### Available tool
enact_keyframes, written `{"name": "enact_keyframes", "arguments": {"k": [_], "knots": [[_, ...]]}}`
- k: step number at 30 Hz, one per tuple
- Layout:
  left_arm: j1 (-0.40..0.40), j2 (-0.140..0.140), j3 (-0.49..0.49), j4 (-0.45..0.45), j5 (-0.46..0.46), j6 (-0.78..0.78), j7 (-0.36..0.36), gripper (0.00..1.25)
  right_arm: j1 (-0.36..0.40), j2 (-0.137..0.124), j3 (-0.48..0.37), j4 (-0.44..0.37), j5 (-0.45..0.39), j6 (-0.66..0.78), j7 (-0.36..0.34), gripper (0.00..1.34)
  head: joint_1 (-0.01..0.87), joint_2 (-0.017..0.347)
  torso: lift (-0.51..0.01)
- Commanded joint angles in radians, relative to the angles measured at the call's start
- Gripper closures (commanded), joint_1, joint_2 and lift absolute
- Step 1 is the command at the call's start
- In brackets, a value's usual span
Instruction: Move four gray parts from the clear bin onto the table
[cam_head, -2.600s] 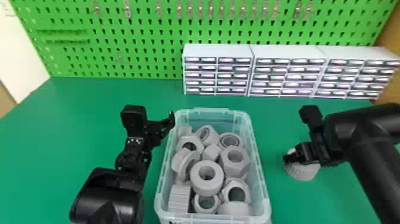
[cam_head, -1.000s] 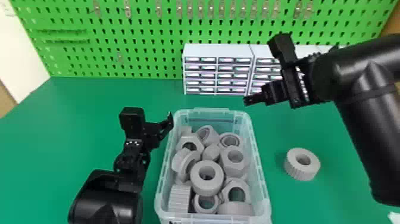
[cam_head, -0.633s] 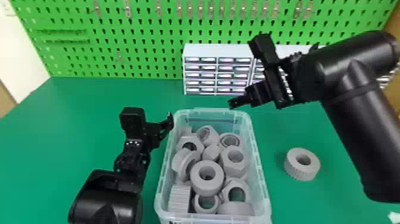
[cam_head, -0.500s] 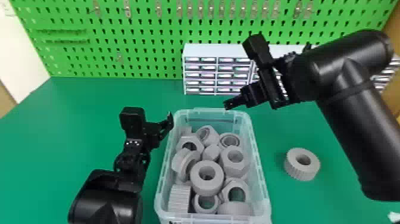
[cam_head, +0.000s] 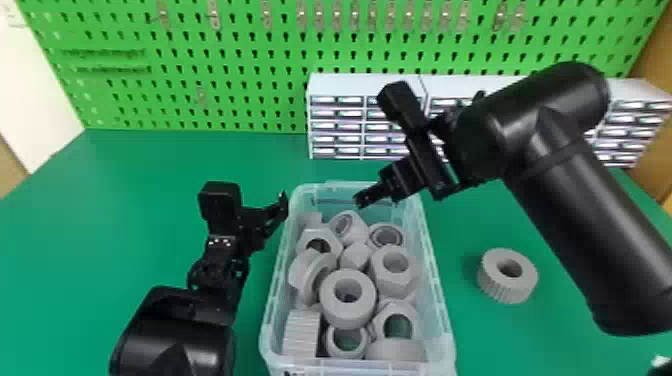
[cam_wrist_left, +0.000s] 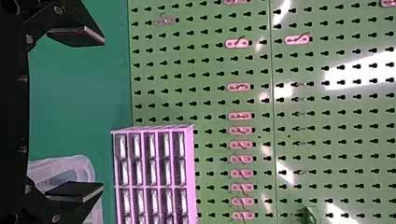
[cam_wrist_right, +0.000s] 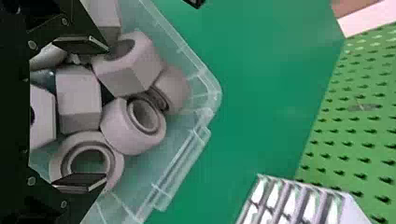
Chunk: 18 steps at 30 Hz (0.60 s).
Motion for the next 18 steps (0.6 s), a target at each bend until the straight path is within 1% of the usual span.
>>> {"name": "enact_keyframes", "arguments": {"k": [1,11,18], "knots": [[0.002,0.01,-0.001,0.0,0.005,0.0,0.0,0.18,-0.01,0.002,0.04,0.02,-0.014,0.019,0.0,0.31,0.693,0.072,-0.052],[0.011,0.011,0.002,0.0,0.0,0.002,0.0,0.18,-0.019,-0.003,0.089,0.032,-0.014,0.114,0.0,0.31,0.693,0.072,-0.052],[0.01,0.013,0.001,0.0,-0.003,0.002,0.0,0.18,-0.009,-0.005,0.109,0.056,-0.022,0.143,0.0,0.31,0.693,0.072,-0.052]]}}
